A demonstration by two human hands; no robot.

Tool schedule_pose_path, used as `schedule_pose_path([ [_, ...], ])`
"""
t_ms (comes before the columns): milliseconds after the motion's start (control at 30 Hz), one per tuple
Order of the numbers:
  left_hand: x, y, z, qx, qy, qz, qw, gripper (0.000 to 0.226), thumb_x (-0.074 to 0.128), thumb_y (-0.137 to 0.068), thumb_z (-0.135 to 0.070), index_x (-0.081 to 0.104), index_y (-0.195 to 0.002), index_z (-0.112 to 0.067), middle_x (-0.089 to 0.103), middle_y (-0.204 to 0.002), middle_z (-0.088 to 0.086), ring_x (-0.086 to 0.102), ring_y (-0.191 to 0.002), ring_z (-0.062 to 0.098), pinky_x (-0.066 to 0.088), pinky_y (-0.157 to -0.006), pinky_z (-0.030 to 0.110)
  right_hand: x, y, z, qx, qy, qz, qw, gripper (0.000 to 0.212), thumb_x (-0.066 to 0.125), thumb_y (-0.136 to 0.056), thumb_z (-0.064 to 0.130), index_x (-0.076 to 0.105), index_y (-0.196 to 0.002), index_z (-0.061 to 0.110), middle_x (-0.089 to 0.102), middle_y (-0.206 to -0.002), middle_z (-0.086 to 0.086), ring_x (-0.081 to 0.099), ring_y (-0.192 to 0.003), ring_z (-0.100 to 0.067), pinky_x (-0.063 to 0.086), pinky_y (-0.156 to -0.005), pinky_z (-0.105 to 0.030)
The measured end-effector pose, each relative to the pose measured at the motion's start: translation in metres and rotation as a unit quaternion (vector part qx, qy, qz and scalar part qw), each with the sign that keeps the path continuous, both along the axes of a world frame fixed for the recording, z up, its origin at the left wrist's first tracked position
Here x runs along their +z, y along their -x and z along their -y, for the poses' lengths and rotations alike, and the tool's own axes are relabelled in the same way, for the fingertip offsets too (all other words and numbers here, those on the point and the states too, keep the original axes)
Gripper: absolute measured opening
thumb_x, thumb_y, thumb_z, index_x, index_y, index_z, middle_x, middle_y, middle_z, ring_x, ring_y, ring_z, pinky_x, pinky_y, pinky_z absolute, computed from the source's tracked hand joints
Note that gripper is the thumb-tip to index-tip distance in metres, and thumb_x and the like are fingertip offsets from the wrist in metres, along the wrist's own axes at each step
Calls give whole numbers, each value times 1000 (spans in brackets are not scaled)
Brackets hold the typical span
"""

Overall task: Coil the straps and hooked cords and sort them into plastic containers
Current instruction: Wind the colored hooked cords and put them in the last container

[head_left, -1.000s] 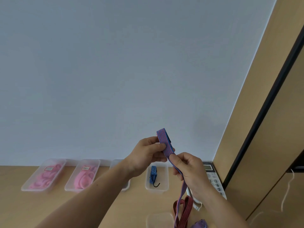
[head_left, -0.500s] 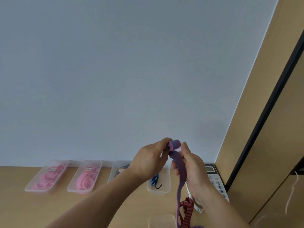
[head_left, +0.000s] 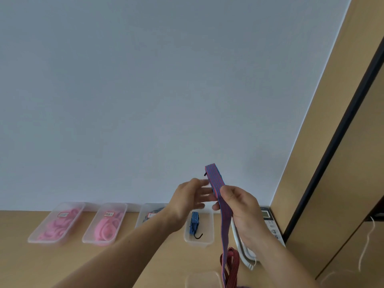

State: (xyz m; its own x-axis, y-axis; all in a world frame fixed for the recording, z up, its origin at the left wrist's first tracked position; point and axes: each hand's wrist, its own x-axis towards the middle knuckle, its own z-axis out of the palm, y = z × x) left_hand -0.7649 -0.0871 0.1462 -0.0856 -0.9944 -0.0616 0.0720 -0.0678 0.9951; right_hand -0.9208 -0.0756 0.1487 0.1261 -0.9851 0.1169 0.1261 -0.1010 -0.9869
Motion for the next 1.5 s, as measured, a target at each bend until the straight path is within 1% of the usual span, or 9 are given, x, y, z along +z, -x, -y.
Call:
schedule_pose_path([
  [133,7,2,-8,-35,61,-39,997,32,55,-87,-42,74,-84,-17,69,-85,8,61,-79,24,51,-82,38,-6,-4,-2,16,12,-31,999,15,62,-94,24,77,-90,23,74,-81,-12,67,-65,-19,53,-64,-24],
  [267,7,-2,-9,-17,111,19,994,30,54,-91,-37,74,-102,-17,75,-108,2,67,-99,17,48,-94,39,-7,-2,0,-14,-22,-70,997,33,63,-92,37,71,-79,7,72,-67,-13,61,-51,-19,49,-52,-24],
  [600,7,-3,-8,63,234,177,954,14,58,-98,-23,67,-98,-12,73,-85,-3,65,-78,11,53,-79,34,-13,-1,-1,-26,-45,-94,994,52,51,-96,47,68,-81,0,69,-60,-15,57,-47,-22,46,-50,-26],
  [867,2,1,-16,97,434,391,806,26,57,-97,-24,65,-120,-17,66,-89,-15,59,-75,7,51,-71,26,-4,0,-5,-12,-51,-43,998,71,50,-77,67,72,-82,-1,71,-68,-20,60,-52,-24,49,-53,-26],
  [1100,-4,2,-12,103,496,491,708,49,78,-74,5,70,-121,-6,68,-126,9,73,-95,25,61,-60,38,3,0,0,-13,-65,-36,997,77,53,-64,74,74,-83,2,73,-72,-18,63,-53,-21,50,-55,-25],
  [1200,-6,3,-8,93,440,462,764,60,63,-87,5,52,-142,-14,50,-148,6,63,-119,25,59,-82,37,4,2,1,-20,-49,-21,998,69,58,-66,69,74,-85,4,74,-76,-15,63,-57,-19,50,-61,-29],
  [1333,3,4,-8,15,139,173,975,65,52,-93,-20,29,-153,-23,43,-152,-3,57,-125,17,50,-87,19,8,5,4,-27,-1,5,1000,54,62,-74,56,72,-92,7,75,-86,-13,65,-65,-19,50,-66,-32],
  [1400,11,4,-6,-33,21,26,999,54,51,-87,-41,58,-135,-17,66,-128,1,65,-112,16,50,-86,30,8,4,4,-27,22,-12,999,44,60,-79,50,73,-96,12,75,-85,-11,67,-66,-18,51,-63,-29],
  [1500,17,3,-5,-75,40,-14,996,45,53,-90,-43,66,-106,-3,70,-95,9,62,-87,23,46,-87,42,4,0,2,0,50,-39,998,26,59,-91,34,73,-106,18,75,-86,-6,66,-63,-17,52,-59,-23],
])
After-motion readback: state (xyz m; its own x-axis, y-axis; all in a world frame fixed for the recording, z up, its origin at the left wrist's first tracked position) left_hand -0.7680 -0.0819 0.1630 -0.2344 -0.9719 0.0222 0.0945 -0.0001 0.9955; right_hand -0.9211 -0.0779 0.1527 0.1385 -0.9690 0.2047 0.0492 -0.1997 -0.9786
